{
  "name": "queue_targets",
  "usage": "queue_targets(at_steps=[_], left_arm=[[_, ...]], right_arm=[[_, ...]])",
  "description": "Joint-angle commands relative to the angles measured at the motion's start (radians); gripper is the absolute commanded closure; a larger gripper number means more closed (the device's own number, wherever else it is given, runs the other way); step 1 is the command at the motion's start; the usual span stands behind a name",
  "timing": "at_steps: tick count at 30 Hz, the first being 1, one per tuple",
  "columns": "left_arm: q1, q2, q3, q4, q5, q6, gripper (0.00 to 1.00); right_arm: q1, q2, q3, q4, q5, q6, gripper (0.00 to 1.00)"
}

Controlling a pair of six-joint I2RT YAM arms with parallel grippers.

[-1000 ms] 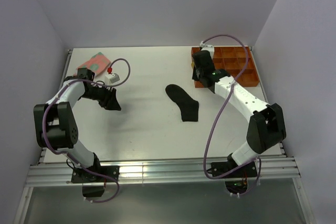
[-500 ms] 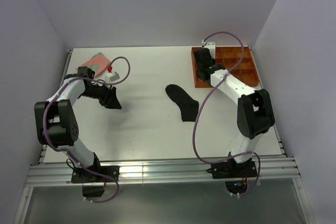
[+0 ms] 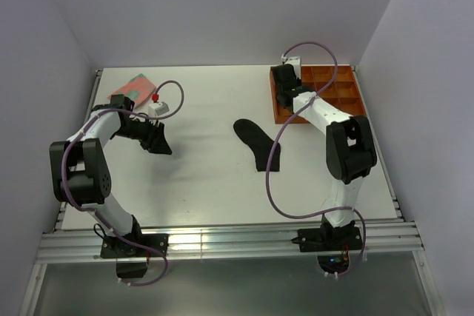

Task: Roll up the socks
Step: Place the sock in the storage box.

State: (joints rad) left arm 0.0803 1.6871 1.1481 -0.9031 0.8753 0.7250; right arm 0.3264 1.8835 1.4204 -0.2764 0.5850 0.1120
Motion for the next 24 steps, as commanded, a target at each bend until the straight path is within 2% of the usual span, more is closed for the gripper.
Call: queue_targets(at_steps=[1,16,20,24], left_arm=[[0.004,0.003,0.03,-0.005,0.033,0.024,0.54],[0.004,0.013,0.029,-0.002,0.033,0.014,0.54],[0.004,0.005,0.027,-0.003,0.031,0.014,0.54],[0.004,0.003,0.035,-0.011,0.028,0.01,0.54]], right_arm=[[-0.003,0.043,0.058,0.032,0.048,-0.043,1.0],[0.025,0.111,0.018,0.039,0.001,-0.052,1.0],[0.048,0.14,0.035,-0.001,0.013,-0.06,1.0],[0.049,0.17,0.095,-0.085,-0.065,-0.028,1.0]])
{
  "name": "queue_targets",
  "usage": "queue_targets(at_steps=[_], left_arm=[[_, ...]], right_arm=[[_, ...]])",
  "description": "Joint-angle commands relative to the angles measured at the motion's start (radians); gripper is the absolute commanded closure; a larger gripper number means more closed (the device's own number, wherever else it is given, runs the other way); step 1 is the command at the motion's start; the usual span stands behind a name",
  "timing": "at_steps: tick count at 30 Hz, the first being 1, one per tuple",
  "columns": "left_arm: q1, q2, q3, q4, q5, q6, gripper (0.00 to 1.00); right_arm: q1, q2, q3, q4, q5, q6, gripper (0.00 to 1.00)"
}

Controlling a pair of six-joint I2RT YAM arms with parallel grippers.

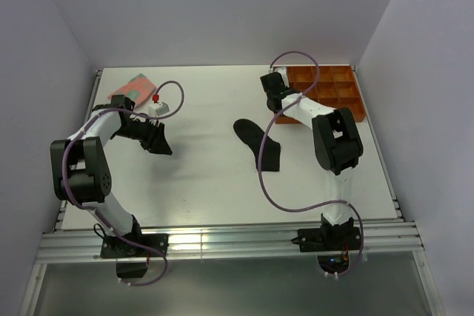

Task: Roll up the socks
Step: Place the sock in the storage box.

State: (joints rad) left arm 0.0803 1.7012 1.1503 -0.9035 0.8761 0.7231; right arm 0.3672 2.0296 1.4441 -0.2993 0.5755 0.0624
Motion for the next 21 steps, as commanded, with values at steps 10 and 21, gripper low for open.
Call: queue_targets(at_steps=[10,21], left_arm=[[0.004,-0.018,0.042,-0.034,0.023,0.018,0.54],[0.004,-0.041,0.043,-0.055,0.021,0.021,0.54]], right_arm=[[0.004,0.101,0.17,-0.257,-0.206,0.12,1.0],[-0.027,0.084,0.125,-0.276,-0.356,0.264,1.0]])
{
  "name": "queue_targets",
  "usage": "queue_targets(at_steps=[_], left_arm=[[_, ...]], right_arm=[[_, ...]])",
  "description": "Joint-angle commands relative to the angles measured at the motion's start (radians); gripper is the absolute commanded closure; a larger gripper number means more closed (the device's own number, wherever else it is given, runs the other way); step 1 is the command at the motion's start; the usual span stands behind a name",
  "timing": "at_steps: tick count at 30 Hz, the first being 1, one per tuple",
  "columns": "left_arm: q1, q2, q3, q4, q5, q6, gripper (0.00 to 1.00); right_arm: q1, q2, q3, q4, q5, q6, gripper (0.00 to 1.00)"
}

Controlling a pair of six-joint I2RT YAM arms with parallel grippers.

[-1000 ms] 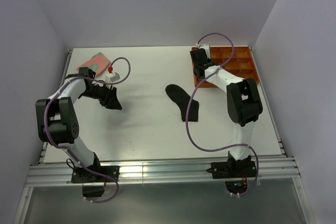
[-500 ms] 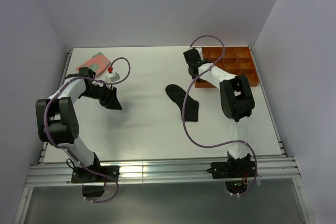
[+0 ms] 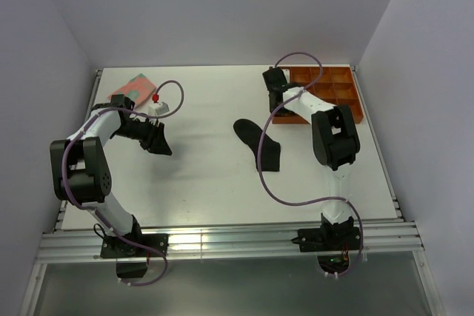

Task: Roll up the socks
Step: Place the sock in the storage box.

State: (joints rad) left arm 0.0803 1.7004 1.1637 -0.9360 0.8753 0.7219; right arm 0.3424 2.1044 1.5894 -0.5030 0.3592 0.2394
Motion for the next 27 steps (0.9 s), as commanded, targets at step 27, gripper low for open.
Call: queue_targets(at_steps=[27], left_arm=[[0.006,-0.117,0.048,-0.069,0.025,0.005,0.54]], right_arm=[[-0.102,0.048,0.044,-0.262,-0.203,0.227,0.76]])
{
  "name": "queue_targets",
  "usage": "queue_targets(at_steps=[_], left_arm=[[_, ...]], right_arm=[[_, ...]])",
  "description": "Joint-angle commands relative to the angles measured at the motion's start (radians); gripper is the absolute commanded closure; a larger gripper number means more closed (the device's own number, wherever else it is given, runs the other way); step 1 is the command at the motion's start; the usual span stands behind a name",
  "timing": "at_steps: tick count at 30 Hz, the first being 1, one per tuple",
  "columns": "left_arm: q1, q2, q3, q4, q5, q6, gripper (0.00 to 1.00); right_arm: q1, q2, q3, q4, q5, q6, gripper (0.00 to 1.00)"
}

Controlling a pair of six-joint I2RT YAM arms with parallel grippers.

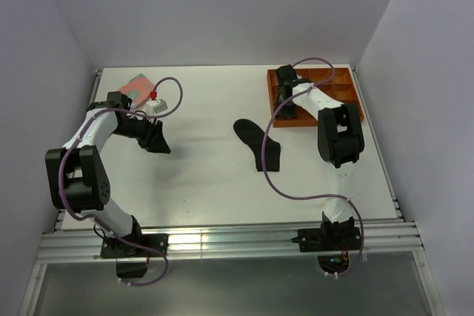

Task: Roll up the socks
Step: Place the sock in the storage box.

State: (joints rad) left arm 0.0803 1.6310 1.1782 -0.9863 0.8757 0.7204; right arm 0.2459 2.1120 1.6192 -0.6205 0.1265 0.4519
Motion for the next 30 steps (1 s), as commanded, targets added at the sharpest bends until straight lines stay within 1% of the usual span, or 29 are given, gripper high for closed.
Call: queue_targets(at_steps=[1,6,7,10,12,15,22,30], left_arm=[[0.006,-0.051,0.037,-0.02,0.023,0.004,0.54],[0.004,-0.053,0.052,-0.037,0.028,0.004,0.54],[0.003,-0.057,0.052,-0.035,0.026,0.004,0.54],[0.004,-0.065,0.049,-0.031,0.02,0.004,0.53],[0.004,-0.066,0.049,-0.034,0.019,0.004,0.54],[0.004,-0.066,0.052,-0.038,0.023,0.01,0.54],[0.003,-0.053,0.061,-0.032,0.023,0.01,0.54],[0.003,-0.037,0.058,-0.015,0.031,0.004,0.51]], right_arm=[[-0.005,0.049,0.025,-0.163,0.032,0.011,0.74],[-0.005,0.072,0.062,-0.206,0.022,0.001,0.65],[-0.005,0.072,0.062,-0.206,0.025,-0.001,0.61],[-0.005,0.054,0.047,-0.196,0.035,0.001,0.53],[-0.005,0.039,0.036,-0.177,0.036,-0.001,0.5],[-0.005,0.02,0.03,-0.162,0.036,-0.001,0.48],[-0.002,-0.078,-0.025,-0.097,0.016,0.001,0.47],[0.003,-0.15,0.001,-0.096,0.013,-0.004,0.46]])
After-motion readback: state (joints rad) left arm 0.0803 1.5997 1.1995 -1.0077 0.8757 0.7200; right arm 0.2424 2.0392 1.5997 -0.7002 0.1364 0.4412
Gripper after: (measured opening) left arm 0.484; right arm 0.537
